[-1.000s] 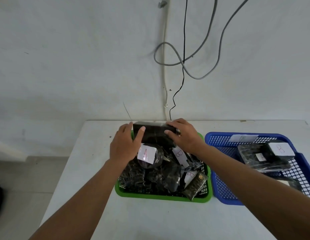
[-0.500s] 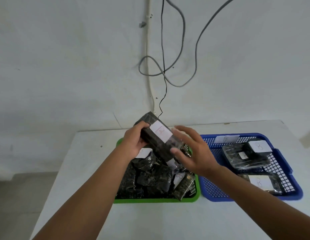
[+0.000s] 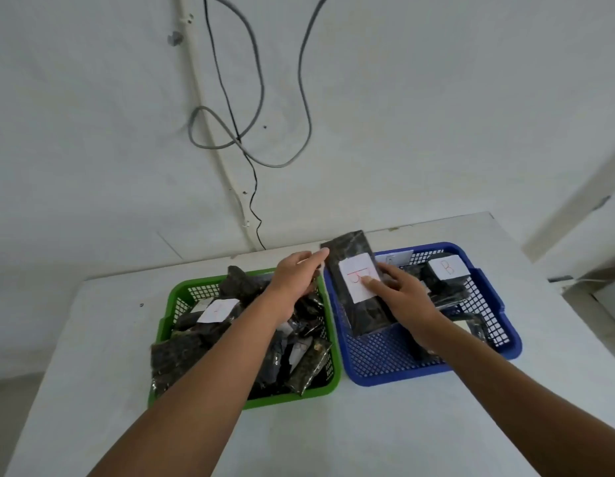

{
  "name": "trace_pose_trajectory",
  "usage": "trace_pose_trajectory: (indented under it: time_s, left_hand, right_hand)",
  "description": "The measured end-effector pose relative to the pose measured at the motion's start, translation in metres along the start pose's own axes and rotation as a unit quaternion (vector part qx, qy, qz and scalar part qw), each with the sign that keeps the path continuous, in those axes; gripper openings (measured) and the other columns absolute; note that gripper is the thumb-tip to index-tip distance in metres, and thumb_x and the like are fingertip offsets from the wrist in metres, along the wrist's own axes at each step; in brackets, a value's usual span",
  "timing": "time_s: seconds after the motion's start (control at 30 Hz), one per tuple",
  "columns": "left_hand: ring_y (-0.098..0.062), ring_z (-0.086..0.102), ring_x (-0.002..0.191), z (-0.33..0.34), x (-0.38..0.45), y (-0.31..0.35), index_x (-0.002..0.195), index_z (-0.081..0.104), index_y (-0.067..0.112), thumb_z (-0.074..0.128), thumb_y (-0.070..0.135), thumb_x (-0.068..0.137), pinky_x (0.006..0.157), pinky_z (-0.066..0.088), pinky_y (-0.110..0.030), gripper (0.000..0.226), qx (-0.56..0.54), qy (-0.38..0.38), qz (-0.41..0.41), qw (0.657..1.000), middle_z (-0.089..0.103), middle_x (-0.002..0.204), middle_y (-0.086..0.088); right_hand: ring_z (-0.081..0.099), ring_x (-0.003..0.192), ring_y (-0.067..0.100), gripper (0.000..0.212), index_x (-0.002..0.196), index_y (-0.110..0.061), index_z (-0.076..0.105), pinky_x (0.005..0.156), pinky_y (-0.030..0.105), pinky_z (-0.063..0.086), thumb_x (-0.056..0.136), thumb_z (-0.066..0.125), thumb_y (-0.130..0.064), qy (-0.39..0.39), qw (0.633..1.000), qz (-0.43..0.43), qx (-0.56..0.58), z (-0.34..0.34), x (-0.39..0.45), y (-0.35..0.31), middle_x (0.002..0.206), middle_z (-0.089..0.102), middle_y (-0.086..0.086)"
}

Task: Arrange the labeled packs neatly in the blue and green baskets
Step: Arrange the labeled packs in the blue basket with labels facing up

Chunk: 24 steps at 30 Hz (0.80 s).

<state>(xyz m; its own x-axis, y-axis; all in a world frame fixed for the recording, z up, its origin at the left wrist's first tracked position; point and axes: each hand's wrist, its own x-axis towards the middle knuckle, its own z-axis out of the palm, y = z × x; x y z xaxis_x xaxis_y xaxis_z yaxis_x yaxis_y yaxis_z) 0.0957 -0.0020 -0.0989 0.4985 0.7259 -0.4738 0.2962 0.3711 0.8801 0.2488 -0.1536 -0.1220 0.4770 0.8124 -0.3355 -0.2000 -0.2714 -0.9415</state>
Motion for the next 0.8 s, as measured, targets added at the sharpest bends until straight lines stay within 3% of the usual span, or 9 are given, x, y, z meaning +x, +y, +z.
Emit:
trace_pose_trajectory:
  time_s: [0.1,0.2,0.27,0.37,0.43,0.57,0.67,0.8]
  left_hand:
    - [-0.018,0.058,0.121,0.014,0.017,-0.008,0.136,0.058,0.018,0.060,0.050,0.092,0.100,0.044,-0.029,0.055,0.260,0.064,0.093,0.959,0.062,0.132,0.000]
    - [-0.019,0.053,0.128,0.027,0.047,-0.014,0.139,0.056,0.017,0.057,0.042,0.097,0.105,0.040,-0.030,0.049,0.385,0.035,0.147,0.910,0.058,0.140,-0.001]
    - [-0.021,0.051,0.132,0.031,0.065,-0.015,0.139,0.056,0.017,0.056,0.040,0.098,0.108,0.037,-0.031,0.047,0.437,0.022,0.154,0.886,0.055,0.144,-0.002]
    - [-0.024,0.049,0.133,0.036,0.093,-0.014,0.141,0.055,0.017,0.055,0.037,0.099,0.111,0.036,-0.033,0.046,0.488,-0.003,0.157,0.858,0.054,0.145,-0.005]
    - [-0.025,0.050,0.132,0.037,0.110,-0.016,0.141,0.055,0.017,0.056,0.035,0.099,0.110,0.038,-0.034,0.046,0.511,-0.024,0.152,0.846,0.054,0.145,-0.007]
    - [-0.021,0.062,0.116,0.037,0.132,-0.021,0.128,0.067,0.016,0.062,0.030,0.097,0.097,0.046,-0.028,0.035,0.510,-0.058,0.159,0.844,0.066,0.130,-0.006]
    - [-0.017,0.066,0.106,0.030,0.141,-0.025,0.120,0.072,0.017,0.067,0.027,0.093,0.088,0.046,-0.021,0.030,0.501,-0.057,0.183,0.844,0.071,0.120,-0.005]
    - [-0.015,0.069,0.103,0.025,0.144,-0.031,0.119,0.072,0.017,0.070,0.027,0.092,0.092,0.052,-0.026,0.029,0.484,-0.060,0.212,0.847,0.073,0.116,-0.005]
  right_hand:
    - [0.074,0.089,0.017,0.048,0.136,-0.027,0.054,0.069,0.037,0.063,0.092,0.070,-0.035,0.104,0.986,0.018,-0.130,-0.031,0.001,0.020,0.107,0.072,-0.002]
    - [0.068,0.092,0.013,0.039,0.130,-0.028,0.054,0.077,0.043,0.062,0.094,0.067,-0.037,0.134,0.964,0.039,-0.225,-0.047,0.004,0.039,0.109,0.068,-0.004]
    - [0.066,0.086,0.009,0.033,0.124,-0.025,0.058,0.074,0.037,0.061,0.094,0.065,-0.037,0.121,0.959,0.034,-0.255,-0.039,0.006,0.050,0.100,0.068,-0.008]
    - [0.064,0.082,0.005,0.047,0.139,-0.030,0.047,0.066,0.027,0.056,0.096,0.063,-0.039,0.108,0.955,0.042,-0.272,-0.022,0.013,0.064,0.100,0.065,-0.014]
    - [0.064,0.090,0.010,0.059,0.150,-0.032,0.035,0.074,0.031,0.056,0.097,0.060,-0.040,0.103,0.956,0.058,-0.270,-0.013,0.018,0.074,0.115,0.066,-0.006]
    - [0.055,0.099,0.011,0.055,0.149,-0.029,0.036,0.086,0.028,0.045,0.099,0.056,-0.039,0.109,0.951,0.051,-0.284,-0.005,0.030,0.090,0.129,0.064,0.003]
    - [0.059,0.115,0.026,0.054,0.150,-0.026,0.035,0.096,0.040,0.050,0.101,0.052,-0.040,0.113,0.944,0.038,-0.307,-0.005,0.035,0.101,0.137,0.058,0.008]
    - [0.044,0.138,0.027,0.051,0.152,-0.028,0.033,0.098,0.045,0.052,0.104,0.047,-0.035,0.125,0.911,-0.050,-0.391,-0.001,0.036,0.111,0.161,0.030,0.002]
